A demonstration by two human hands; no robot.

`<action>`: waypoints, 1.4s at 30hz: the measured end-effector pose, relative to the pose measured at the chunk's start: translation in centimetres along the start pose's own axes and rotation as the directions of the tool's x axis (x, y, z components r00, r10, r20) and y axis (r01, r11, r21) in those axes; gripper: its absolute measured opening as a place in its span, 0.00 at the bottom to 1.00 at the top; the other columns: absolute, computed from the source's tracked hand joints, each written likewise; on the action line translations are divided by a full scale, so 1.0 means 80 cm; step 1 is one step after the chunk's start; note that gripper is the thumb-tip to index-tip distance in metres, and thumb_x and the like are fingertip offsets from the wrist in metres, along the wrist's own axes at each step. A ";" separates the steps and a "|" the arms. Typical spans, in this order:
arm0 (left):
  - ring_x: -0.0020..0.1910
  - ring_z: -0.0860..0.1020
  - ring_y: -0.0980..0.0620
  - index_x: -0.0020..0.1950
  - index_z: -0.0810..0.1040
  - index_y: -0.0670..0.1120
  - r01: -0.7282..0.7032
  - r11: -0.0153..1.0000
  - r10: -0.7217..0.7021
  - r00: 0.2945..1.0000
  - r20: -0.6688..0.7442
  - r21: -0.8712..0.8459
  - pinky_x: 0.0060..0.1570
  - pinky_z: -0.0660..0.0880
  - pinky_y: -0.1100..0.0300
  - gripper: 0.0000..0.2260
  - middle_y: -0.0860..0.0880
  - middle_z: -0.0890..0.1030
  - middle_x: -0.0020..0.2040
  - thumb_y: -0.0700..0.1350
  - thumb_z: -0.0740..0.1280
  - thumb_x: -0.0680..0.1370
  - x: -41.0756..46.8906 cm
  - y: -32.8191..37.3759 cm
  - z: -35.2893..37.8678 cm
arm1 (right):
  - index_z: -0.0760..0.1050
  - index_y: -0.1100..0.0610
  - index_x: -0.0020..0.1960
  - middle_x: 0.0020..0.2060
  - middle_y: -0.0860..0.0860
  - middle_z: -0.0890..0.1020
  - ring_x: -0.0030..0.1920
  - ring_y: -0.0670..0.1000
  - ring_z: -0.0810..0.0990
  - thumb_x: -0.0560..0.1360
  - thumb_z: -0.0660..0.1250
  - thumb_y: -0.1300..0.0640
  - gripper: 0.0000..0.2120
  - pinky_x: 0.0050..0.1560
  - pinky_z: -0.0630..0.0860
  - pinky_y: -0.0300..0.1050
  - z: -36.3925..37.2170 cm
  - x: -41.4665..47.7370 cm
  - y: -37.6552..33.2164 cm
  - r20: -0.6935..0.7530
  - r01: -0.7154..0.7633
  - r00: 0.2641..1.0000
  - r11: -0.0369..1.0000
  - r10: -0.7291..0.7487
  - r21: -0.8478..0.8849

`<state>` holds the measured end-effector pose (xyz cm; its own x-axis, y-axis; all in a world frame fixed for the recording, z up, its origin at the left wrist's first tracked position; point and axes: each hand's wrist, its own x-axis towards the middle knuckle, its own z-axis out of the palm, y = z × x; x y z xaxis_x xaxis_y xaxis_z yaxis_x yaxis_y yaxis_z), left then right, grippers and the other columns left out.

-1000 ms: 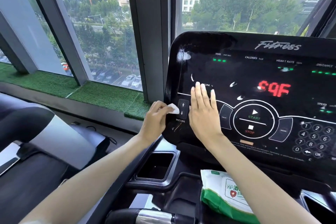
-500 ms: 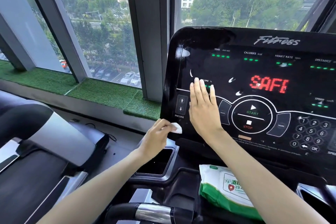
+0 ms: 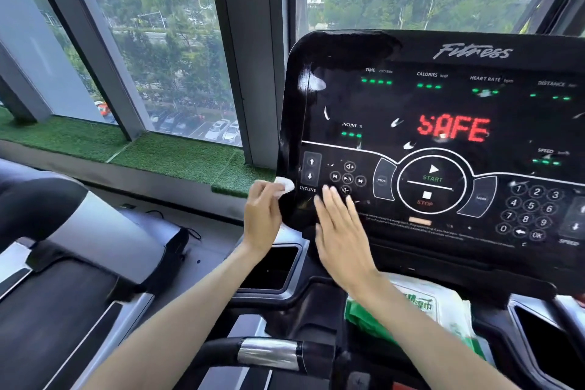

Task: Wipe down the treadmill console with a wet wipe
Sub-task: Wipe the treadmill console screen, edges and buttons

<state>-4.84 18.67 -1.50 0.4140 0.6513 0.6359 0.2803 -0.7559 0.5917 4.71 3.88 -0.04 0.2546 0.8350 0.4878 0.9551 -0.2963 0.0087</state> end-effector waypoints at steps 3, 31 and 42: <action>0.41 0.74 0.47 0.50 0.77 0.43 -0.189 0.981 0.182 0.972 0.150 0.035 0.41 0.73 0.58 0.15 0.45 0.74 0.42 0.26 0.63 0.71 -0.021 0.008 0.006 | 0.75 0.64 0.63 0.63 0.60 0.76 0.66 0.57 0.73 0.75 0.52 0.57 0.22 0.69 0.59 0.53 0.014 -0.028 -0.007 0.065 0.049 0.997 0.999 -0.049 0.002; 0.41 0.71 0.50 0.51 0.73 0.47 -0.120 0.990 0.104 0.978 0.179 0.077 0.39 0.72 0.57 0.17 0.47 0.72 0.43 0.27 0.63 0.72 -0.055 0.002 0.009 | 0.81 0.60 0.41 0.52 0.56 0.83 0.52 0.54 0.79 0.69 0.56 0.62 0.14 0.58 0.69 0.46 0.019 -0.035 -0.010 -0.065 -0.015 0.998 0.984 0.027 0.178; 0.42 0.71 0.49 0.54 0.72 0.45 -0.175 0.982 0.166 0.979 0.117 0.071 0.41 0.72 0.59 0.14 0.47 0.72 0.45 0.30 0.60 0.74 -0.041 -0.004 0.004 | 0.81 0.60 0.43 0.42 0.52 0.83 0.41 0.53 0.79 0.68 0.56 0.62 0.15 0.44 0.77 0.47 0.017 -0.025 -0.008 -0.128 0.008 0.992 0.983 0.016 0.184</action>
<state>-5.98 16.77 -3.95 0.5529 0.5047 0.6631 0.2646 -0.8609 0.4346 3.76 3.04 -2.16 0.2486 0.7639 0.5956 0.9686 -0.1993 -0.1486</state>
